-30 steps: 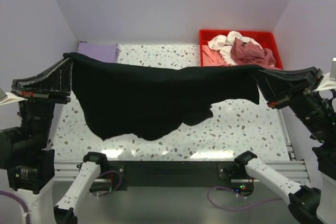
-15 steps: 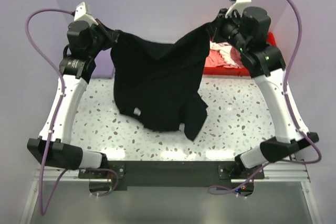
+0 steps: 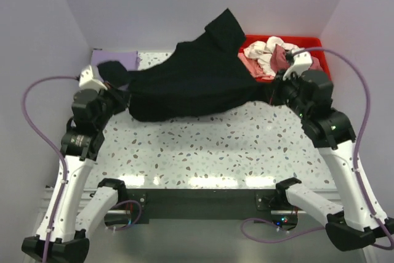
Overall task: Fold and stack the t-shirts
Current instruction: Flatten the tshirt out
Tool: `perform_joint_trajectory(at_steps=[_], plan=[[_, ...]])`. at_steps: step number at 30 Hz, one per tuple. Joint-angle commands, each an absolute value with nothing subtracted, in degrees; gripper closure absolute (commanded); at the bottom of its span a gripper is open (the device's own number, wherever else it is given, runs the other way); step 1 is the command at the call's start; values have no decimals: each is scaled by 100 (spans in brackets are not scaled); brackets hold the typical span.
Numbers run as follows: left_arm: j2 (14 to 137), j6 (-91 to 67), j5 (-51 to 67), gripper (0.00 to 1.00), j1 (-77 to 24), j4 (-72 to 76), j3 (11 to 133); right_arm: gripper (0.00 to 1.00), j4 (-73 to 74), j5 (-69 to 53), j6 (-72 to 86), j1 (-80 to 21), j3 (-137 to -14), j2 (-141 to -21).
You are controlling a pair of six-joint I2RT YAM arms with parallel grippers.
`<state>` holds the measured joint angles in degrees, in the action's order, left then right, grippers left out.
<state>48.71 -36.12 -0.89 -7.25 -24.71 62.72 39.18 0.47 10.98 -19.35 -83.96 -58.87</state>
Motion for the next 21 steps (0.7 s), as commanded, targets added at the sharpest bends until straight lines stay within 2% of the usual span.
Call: perform_joint_trajectory(at_steps=[1, 2, 3, 8, 12, 17, 21], plan=[[4238, -4016, 156, 86, -703, -3163, 4872, 100, 4622, 789, 1265, -1864, -7069, -5636], [3932, -4043, 306, 30, -703, -3129, 4626, 97, 4727, 895, 1318, -1846, -6814, -5599], [3842, -4113, 360, 1, -703, -3146, 4336, 93, 4763, 1105, 1405, -1820, -6446, -5607], [4103, -4131, -148, 0, -703, -3489, 4500, 1, 5316, 1889, 1626, -1758, -6652, -6414], [4560, -4140, -474, 0, -703, -3174, 4605, 1, 4923, 1434, 1643, -1758, -6759, -6513], [5692, -4070, -484, 0, -703, -2243, 4614, 1, 3913, -557, 1819, -1898, -6076, -6460], [6625, -4061, -133, 0, -694, -1619, 4746, 1, 3692, -369, 2073, -2924, -5714, -6845]])
